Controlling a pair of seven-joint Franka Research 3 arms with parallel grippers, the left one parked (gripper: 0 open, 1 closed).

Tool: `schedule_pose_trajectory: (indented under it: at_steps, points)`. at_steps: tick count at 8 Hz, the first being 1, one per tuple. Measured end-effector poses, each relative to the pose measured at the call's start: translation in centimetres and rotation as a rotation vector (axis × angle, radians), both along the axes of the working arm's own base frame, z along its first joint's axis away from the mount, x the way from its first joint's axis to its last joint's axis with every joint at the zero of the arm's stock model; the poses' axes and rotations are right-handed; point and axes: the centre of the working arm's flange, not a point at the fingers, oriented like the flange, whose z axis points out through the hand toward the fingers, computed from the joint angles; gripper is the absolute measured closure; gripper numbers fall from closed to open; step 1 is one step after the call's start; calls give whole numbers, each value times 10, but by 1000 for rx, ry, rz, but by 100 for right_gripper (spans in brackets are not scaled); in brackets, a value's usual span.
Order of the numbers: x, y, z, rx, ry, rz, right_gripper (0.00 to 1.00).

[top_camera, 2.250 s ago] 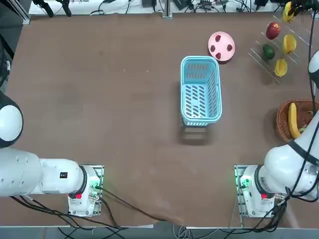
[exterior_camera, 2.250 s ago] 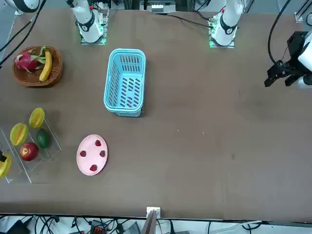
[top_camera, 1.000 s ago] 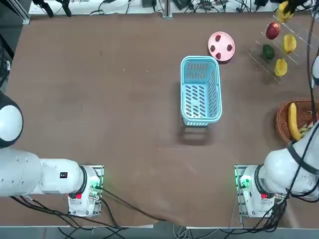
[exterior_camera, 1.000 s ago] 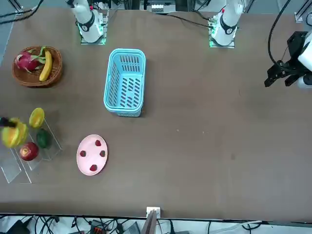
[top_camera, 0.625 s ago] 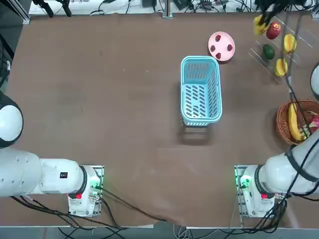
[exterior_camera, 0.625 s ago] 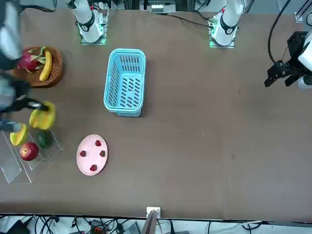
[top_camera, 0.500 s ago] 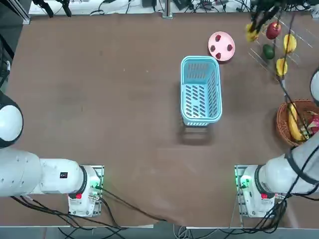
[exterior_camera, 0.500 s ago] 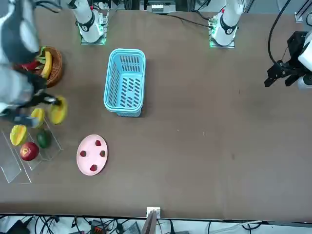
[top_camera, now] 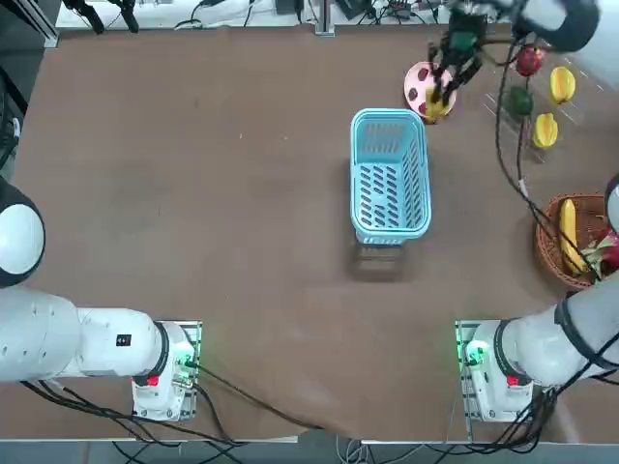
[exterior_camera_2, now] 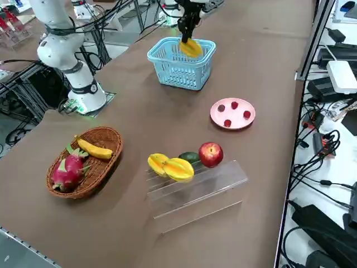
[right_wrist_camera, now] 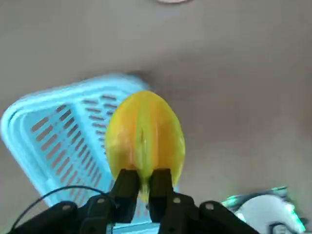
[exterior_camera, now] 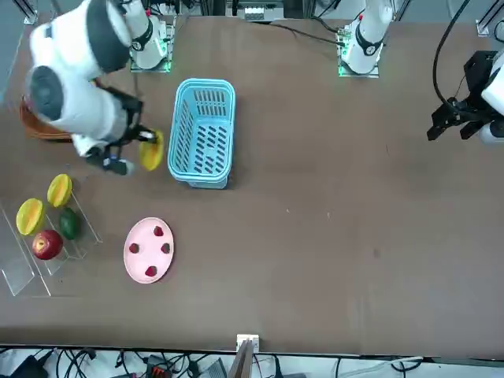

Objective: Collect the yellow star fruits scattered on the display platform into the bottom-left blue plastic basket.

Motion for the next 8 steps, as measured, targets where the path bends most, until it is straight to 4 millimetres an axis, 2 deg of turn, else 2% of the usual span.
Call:
schedule_pose_trajectory:
  at_steps: [1, 2, 4, 6, 7, 8]
  points:
    - [-17, 32, -12, 5, 13, 13, 83]
    - [-31, 51, -23, 6, 30, 27, 81]
    - [-42, 63, -33, 0, 50, 46, 49]
    - [-37, 52, -32, -2, 47, 24, 14]
    - [-27, 32, -25, -3, 31, -13, 1]
    - [-10, -3, -14, -17, -4, -69, 0]
